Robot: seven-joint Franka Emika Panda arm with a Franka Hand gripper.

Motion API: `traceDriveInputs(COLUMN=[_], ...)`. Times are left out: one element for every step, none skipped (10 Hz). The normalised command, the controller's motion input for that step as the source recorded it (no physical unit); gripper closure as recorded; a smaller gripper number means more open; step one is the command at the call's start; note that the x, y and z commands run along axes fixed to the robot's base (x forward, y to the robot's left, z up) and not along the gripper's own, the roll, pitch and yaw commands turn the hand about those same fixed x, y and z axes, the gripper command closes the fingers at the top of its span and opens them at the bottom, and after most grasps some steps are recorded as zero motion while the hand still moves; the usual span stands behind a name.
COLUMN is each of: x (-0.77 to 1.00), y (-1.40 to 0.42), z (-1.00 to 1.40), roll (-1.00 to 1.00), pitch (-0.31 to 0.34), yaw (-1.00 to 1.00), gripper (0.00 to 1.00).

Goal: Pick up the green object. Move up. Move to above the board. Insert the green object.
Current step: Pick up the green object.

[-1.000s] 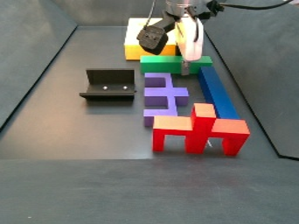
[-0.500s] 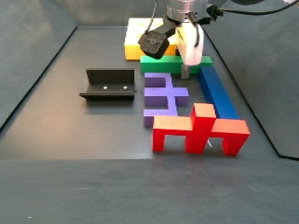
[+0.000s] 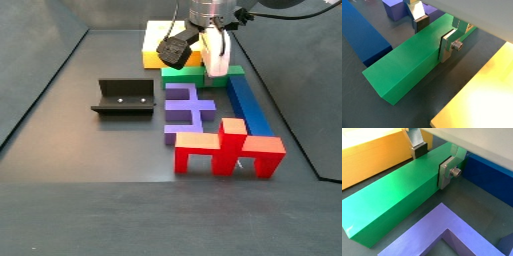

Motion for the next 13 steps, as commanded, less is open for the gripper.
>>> traceDriveInputs(x=[0.00, 0.00, 0.00, 0.00, 0.00, 0.00, 0.00, 0.00, 0.00, 0.00, 0.00, 0.00, 0.00], y=[0.00, 0.00, 0.00, 0.00, 0.00, 0.00, 0.00, 0.00, 0.00, 0.00, 0.00, 0.00, 0.00], z=[0.00, 0.00, 0.00, 0.00, 0.00, 0.00, 0.00, 0.00, 0.00, 0.00, 0.00, 0.00, 0.00], roll=[0.00, 0.00, 0.00, 0.00, 0.00, 0.00, 0.00, 0.00, 0.00, 0.00, 0.00, 0.00, 0.00], pitch=[0.000, 0.000, 0.000, 0.000, 0.000, 0.000, 0.000, 0.000, 0.000, 0.000, 0.000, 0.000, 0.000], yaw=[0.00, 0.00, 0.00, 0.00, 0.00, 0.00, 0.00, 0.00, 0.00, 0.00, 0.00, 0.00, 0.00], gripper=[1.00, 1.00, 1.00, 1.00, 1.00, 1.00, 1.00, 1.00, 1.00, 1.00, 1.00, 1.00, 1.00])
